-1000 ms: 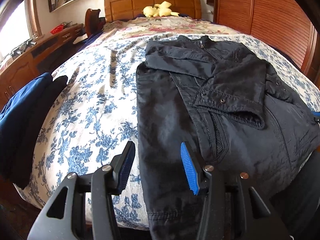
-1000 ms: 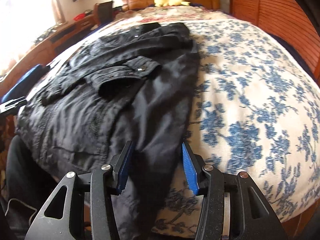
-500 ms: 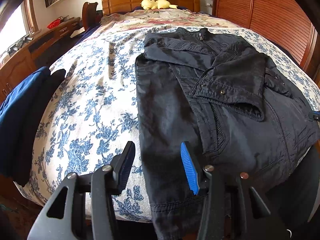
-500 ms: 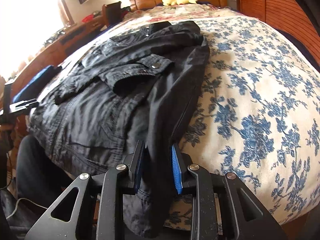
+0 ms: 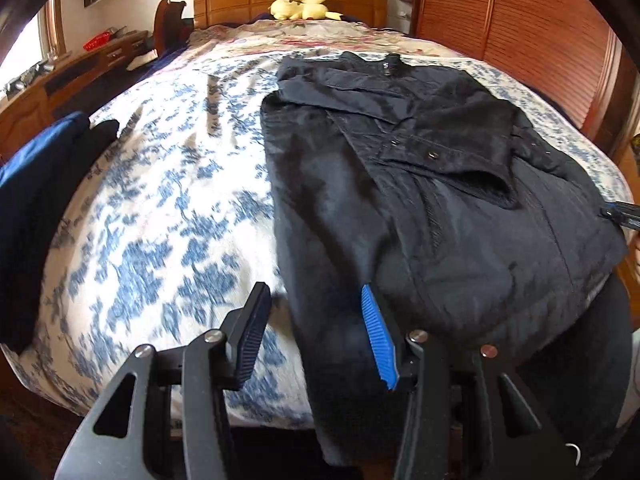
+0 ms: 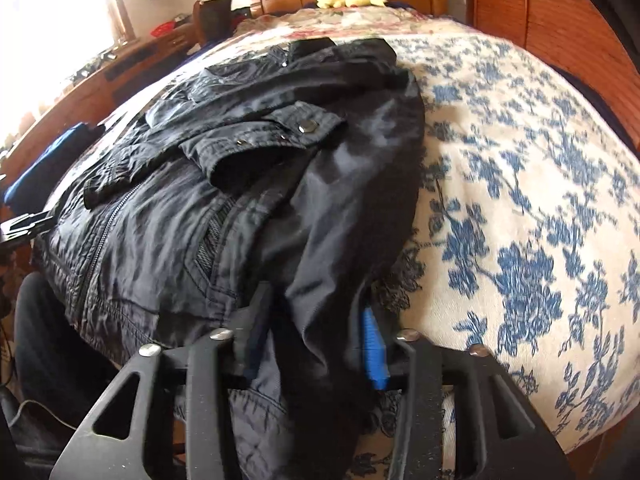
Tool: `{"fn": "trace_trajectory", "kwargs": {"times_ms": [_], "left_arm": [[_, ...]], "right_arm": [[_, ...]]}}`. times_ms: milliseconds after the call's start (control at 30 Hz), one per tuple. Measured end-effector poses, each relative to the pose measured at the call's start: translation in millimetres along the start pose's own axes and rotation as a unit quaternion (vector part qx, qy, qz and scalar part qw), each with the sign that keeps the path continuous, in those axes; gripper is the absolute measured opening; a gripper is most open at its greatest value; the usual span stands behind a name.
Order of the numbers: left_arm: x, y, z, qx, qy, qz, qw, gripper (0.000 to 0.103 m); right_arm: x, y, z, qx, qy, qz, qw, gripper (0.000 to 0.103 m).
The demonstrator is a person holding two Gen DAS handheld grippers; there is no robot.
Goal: Fold large clothes
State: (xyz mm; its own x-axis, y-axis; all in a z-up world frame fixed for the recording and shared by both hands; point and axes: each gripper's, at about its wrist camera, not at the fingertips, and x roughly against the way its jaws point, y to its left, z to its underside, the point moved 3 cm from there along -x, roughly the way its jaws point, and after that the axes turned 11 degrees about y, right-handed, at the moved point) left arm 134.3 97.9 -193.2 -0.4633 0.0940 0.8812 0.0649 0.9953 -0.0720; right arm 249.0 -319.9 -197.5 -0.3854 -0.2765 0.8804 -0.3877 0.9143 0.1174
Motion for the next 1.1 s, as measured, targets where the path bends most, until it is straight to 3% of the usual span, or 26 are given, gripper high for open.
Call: {"fn": "trace_trajectory", "kwargs": {"times_ms": [67, 267, 500, 667, 967, 1100], "left_arm": [[1.4, -1.5, 4.8, -0.004, 0.0, 0.011, 0.9999, 0.033], [9.2, 1.7, 1.6, -0.001, -0.005, 0.053, 0.9986, 0.004], [84.8, -24.5, -25.1, -0.044, -0.078, 0.039, 0.9952, 0.003], [157.5, -45.8, -39.4, -0.073, -0.138, 0.023, 0.9875, 0.003], [267.1, -57.0, -20.3, -0.103, -0.213, 0.026, 0.9713, 0.003], [271.6, -53.3, -17.0, -0.097, -0.224, 0.028, 0.9694, 0.003]], "right_arm": [[4.3, 2.9, -3.2, -0.004, -0.011, -0.002, 1.0, 0.009], [27.5, 10.8, -18.5, -0.024, -0.06, -0.032, 0.997, 0.004], [82.3, 19.8, -46.3, -0.035, -0.127, -0.075, 0.988, 0.003], [142.6, 38.1, -60.7, -0.013, -0.184, -0.093, 0.978, 0.002], [254.0, 66.8, -35.3, 0.031, -0.267, -0.113, 0.956, 0.002], [265.7, 67.3, -27.5, 0.039, -0.277, -0.11, 0.954, 0.002]]}}
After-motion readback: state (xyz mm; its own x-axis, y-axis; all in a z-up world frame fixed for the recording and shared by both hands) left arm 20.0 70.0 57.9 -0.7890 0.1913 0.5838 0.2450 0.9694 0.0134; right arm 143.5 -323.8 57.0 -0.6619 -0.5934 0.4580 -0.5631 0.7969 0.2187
